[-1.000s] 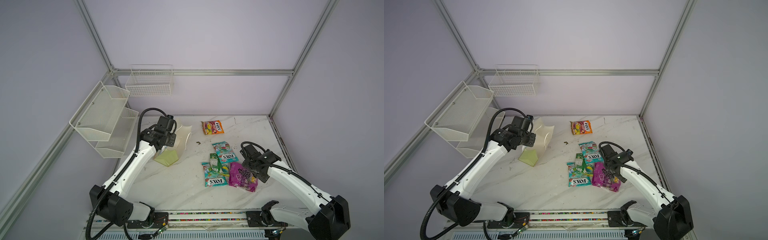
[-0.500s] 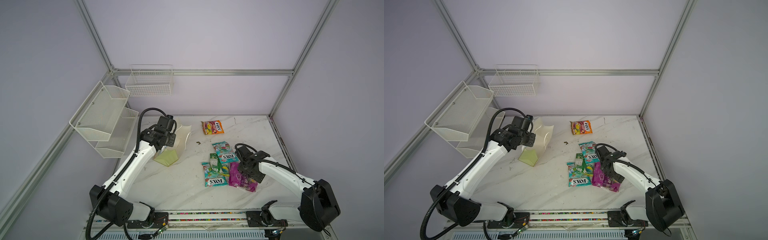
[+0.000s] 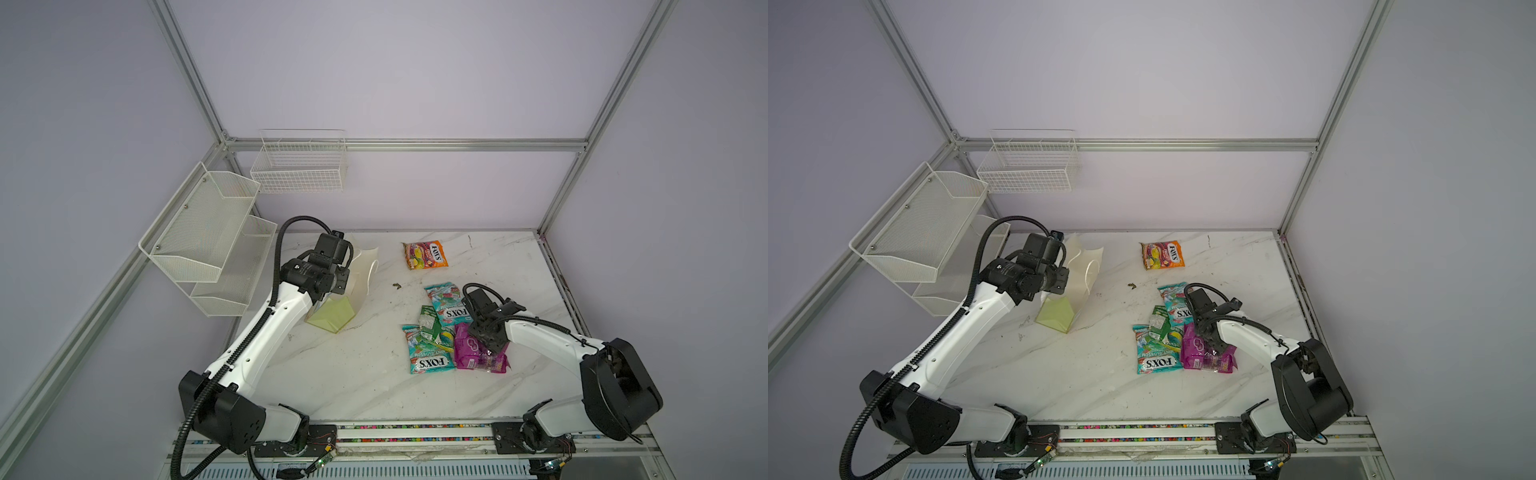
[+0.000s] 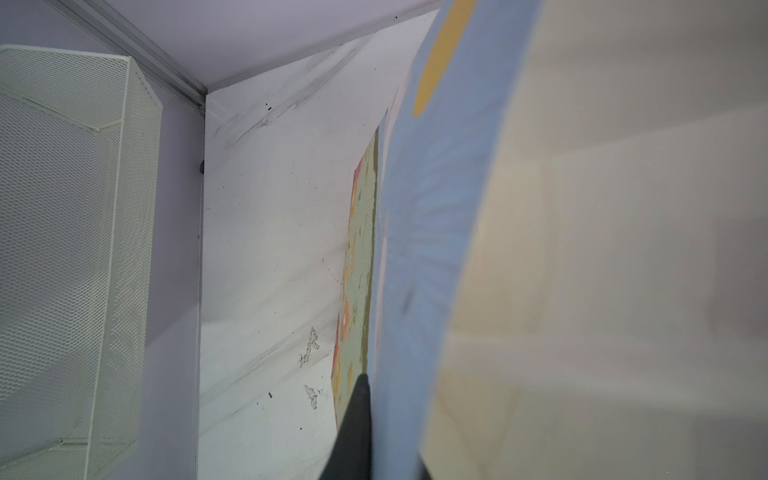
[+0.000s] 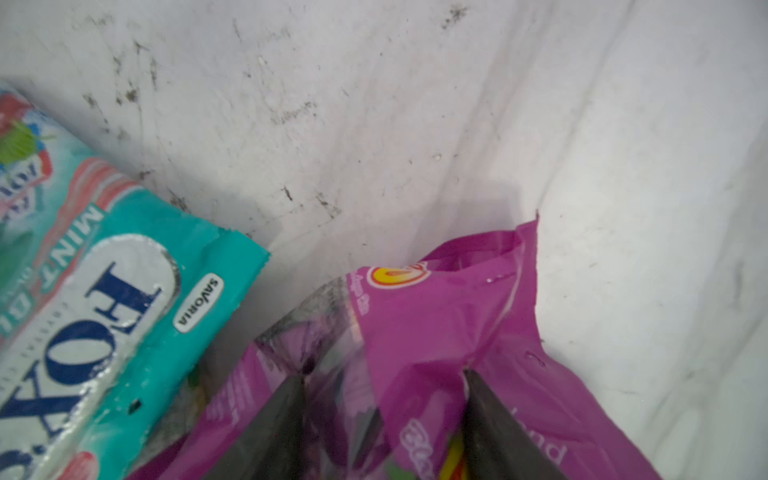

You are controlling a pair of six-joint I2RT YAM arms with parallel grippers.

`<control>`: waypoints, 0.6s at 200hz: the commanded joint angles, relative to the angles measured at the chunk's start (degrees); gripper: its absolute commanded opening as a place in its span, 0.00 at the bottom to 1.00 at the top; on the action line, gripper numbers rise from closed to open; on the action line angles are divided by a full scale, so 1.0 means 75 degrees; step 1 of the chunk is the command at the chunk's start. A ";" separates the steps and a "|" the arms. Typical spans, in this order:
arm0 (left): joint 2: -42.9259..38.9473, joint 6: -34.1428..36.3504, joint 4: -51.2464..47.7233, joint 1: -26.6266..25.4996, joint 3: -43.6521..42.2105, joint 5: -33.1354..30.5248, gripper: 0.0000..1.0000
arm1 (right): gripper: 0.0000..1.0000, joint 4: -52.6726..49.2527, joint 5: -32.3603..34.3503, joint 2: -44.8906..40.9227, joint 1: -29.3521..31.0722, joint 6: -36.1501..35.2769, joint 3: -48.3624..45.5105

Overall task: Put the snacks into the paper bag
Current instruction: 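Grip bag rim with left gripper while right gripper grasps purple LOT 100 bag, then lift the purple bag with the right gripper over the green bag's opening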

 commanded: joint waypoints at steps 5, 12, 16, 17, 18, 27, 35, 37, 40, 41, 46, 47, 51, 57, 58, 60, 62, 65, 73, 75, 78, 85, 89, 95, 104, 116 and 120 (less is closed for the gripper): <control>-0.0117 0.0058 0.0131 -0.0032 -0.0087 -0.0207 0.00 | 0.51 0.0672 -0.1054 0.0543 0.0279 0.0419 -0.0087; -0.0115 0.0052 0.0132 -0.0034 -0.0079 -0.0232 0.00 | 0.46 0.0562 -0.0921 0.0553 0.0297 0.0397 0.0048; -0.0105 0.0052 0.0132 -0.0034 -0.0074 -0.0232 0.00 | 0.45 0.0476 -0.0831 0.0537 0.0308 0.0395 0.0113; -0.0104 0.0052 0.0132 -0.0034 -0.0075 -0.0238 0.00 | 0.44 0.0457 -0.0809 0.0530 0.0309 0.0395 0.0137; -0.0104 0.0052 0.0132 -0.0034 -0.0075 -0.0235 0.00 | 0.44 0.0441 -0.0786 0.0526 0.0309 0.0395 0.0149; -0.0104 0.0052 0.0130 -0.0031 -0.0074 -0.0251 0.00 | 0.39 0.0351 -0.0665 0.0469 0.0327 0.0349 0.0255; -0.0104 0.0052 0.0133 -0.0034 -0.0071 -0.0244 0.00 | 0.35 0.0294 -0.0575 0.0373 0.0333 0.0302 0.0316; -0.0104 0.0052 0.0141 -0.0034 -0.0066 -0.0249 0.00 | 0.34 0.0287 -0.0547 0.0362 0.0333 0.0296 0.0331; -0.0104 0.0052 0.0133 -0.0034 -0.0064 -0.0244 0.00 | 0.31 0.0276 -0.0501 0.0323 0.0339 0.0285 0.0344; -0.0104 0.0052 0.0133 -0.0034 -0.0070 -0.0250 0.00 | 0.31 0.0275 -0.0491 0.0306 0.0342 0.0275 0.0352; -0.0093 0.0052 0.0133 -0.0034 -0.0055 -0.0249 0.00 | 0.30 0.0241 -0.0438 0.0237 0.0345 0.0256 0.0374; -0.0093 0.0052 0.0139 -0.0034 -0.0059 -0.0246 0.00 | 0.29 0.0234 -0.0425 0.0216 0.0345 0.0243 0.0379; -0.0092 0.0058 0.0133 -0.0032 -0.0047 -0.0245 0.00 | 0.26 0.0222 -0.0375 0.0154 0.0353 0.0222 0.0389; -0.0092 0.0052 0.0132 -0.0034 -0.0031 -0.0226 0.00 | 0.23 0.0165 -0.0281 0.0057 0.0356 0.0206 0.0406; -0.0092 0.0052 0.0138 -0.0034 -0.0036 -0.0223 0.00 | 0.22 0.0161 -0.0264 0.0044 0.0362 0.0195 0.0412; -0.0092 0.0052 0.0134 -0.0034 -0.0030 -0.0215 0.00 | 0.21 0.0157 -0.0246 0.0005 0.0367 0.0172 0.0408; -0.0098 0.0052 0.0133 -0.0034 -0.0035 -0.0210 0.00 | 0.20 0.0147 -0.0215 -0.0031 0.0368 0.0158 0.0407; -0.0103 0.0052 0.0132 -0.0034 -0.0040 -0.0197 0.00 | 0.17 0.0139 -0.0172 -0.0088 0.0368 0.0141 0.0407; -0.0104 0.0044 0.0134 -0.0040 -0.0031 -0.0154 0.00 | 0.03 0.0155 -0.0093 -0.0253 0.0368 0.0031 0.0369; -0.0104 0.0041 0.0133 -0.0036 -0.0035 -0.0142 0.00 | 0.00 0.0165 -0.0077 -0.0301 0.0374 0.0017 0.0362; -0.0104 0.0041 0.0134 -0.0035 -0.0034 -0.0119 0.00 | 0.00 0.0167 -0.0073 -0.0365 0.0369 -0.0018 0.0351; -0.0104 0.0042 0.0132 -0.0043 -0.0034 -0.0081 0.00 | 0.00 0.0098 0.0021 -0.0523 0.0368 -0.0038 0.0330; -0.0104 0.0042 0.0133 -0.0035 -0.0038 -0.0071 0.00 | 0.00 0.0072 0.0065 -0.0520 0.0378 -0.0089 0.0320; -0.0115 0.0041 0.0132 -0.0035 -0.0050 -0.0051 0.00 | 0.00 0.0062 0.0087 -0.0844 0.0380 -0.0177 0.0303; -0.0127 0.0041 0.0132 -0.0034 -0.0065 -0.0021 0.00 | 0.00 0.0023 0.0120 -0.1150 0.0380 -0.0302 0.0300; -0.0139 0.0041 0.0132 -0.0034 -0.0086 0.0047 0.00 | 0.00 -0.0031 0.0201 -0.1612 0.0380 -0.0535 0.0343; -0.0139 0.0041 0.0132 -0.0034 -0.0097 0.0089 0.00 | 0.00 -0.0019 0.0220 -0.1777 0.0380 -0.0661 0.0367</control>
